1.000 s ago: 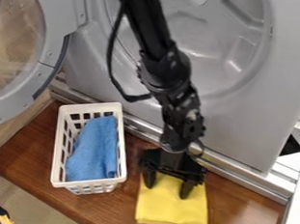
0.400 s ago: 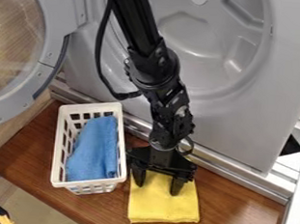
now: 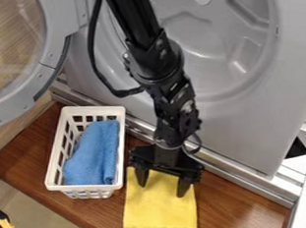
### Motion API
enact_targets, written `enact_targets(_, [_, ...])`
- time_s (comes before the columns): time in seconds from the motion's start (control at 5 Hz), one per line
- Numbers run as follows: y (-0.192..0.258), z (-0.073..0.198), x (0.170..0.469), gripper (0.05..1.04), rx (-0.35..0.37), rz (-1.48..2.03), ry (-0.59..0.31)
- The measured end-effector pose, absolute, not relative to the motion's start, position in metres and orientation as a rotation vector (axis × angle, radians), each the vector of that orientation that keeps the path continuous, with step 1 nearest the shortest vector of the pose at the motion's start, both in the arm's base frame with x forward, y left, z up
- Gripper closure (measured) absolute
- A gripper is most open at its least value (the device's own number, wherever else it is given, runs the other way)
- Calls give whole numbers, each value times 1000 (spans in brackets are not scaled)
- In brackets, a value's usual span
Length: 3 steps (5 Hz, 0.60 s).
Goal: Move a yellow cloth next to the bucket
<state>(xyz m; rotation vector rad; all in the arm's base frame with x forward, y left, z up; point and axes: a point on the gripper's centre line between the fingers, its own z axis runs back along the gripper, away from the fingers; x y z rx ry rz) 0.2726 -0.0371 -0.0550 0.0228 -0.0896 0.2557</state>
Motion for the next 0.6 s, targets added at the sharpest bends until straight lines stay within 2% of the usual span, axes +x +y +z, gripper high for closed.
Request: enact_targets(0.6, [-50, -4, 275, 84, -18, 230, -193])
